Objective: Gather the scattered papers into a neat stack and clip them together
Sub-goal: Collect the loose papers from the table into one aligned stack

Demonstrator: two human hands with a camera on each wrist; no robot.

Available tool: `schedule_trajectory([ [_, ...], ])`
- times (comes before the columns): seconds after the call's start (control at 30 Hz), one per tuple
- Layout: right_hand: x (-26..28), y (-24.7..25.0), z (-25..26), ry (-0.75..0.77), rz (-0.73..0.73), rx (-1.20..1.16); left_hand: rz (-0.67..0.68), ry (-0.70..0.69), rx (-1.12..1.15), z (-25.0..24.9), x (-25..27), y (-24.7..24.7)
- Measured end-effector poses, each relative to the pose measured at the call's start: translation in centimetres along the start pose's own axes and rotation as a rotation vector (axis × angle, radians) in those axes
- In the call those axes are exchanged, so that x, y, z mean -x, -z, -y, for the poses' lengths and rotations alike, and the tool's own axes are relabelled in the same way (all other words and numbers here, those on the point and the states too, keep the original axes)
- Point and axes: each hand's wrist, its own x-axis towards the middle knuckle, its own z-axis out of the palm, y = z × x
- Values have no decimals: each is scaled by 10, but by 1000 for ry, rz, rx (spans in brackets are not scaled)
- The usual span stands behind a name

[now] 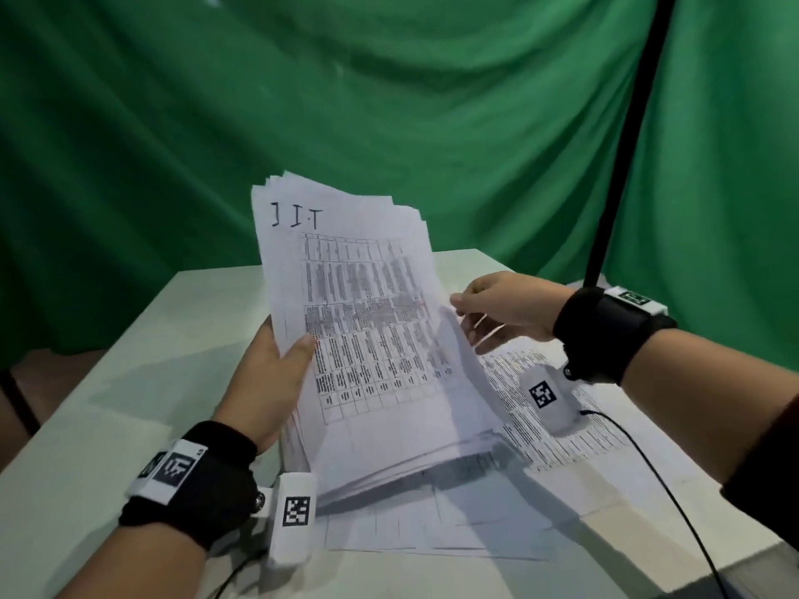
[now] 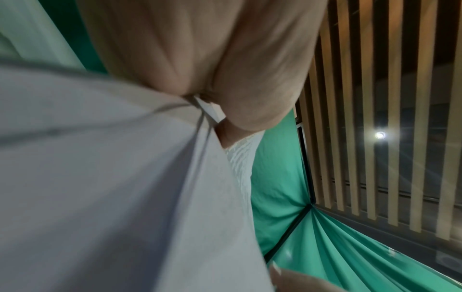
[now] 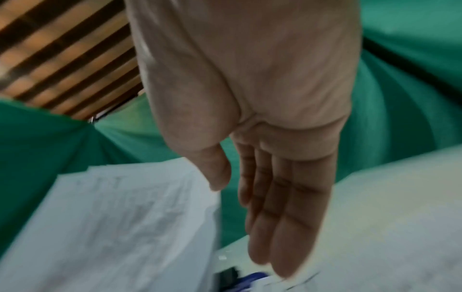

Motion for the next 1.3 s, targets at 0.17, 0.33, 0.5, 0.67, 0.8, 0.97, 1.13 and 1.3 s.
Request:
schedule_trajectory([
  [0.17,7,39,-39,-219,31,554,-142,44,86,7,-7,5],
  [0.33,15,64,-76,-399,102,994,-135,47,85,6,-7,3],
  [0.5,17,73,-101,-436,62,814,-127,42,84,8,-7,5],
  [0.67,8,79,-111,-479,26,651,-117,37,82,9,-7,5],
  [0.8,8,81,-113,-515,34,689,-114,46,100,9,-7,5],
  [0.97,6,83,-115,-416,-95,679,-106,44,106,6,-6,6],
  [1.13,-19,110,-133,-286,-183,497,-128,44,119,6,-7,4],
  [1.3,-7,104,-111,-260,-220,411,-140,60,108,7,-7,5],
])
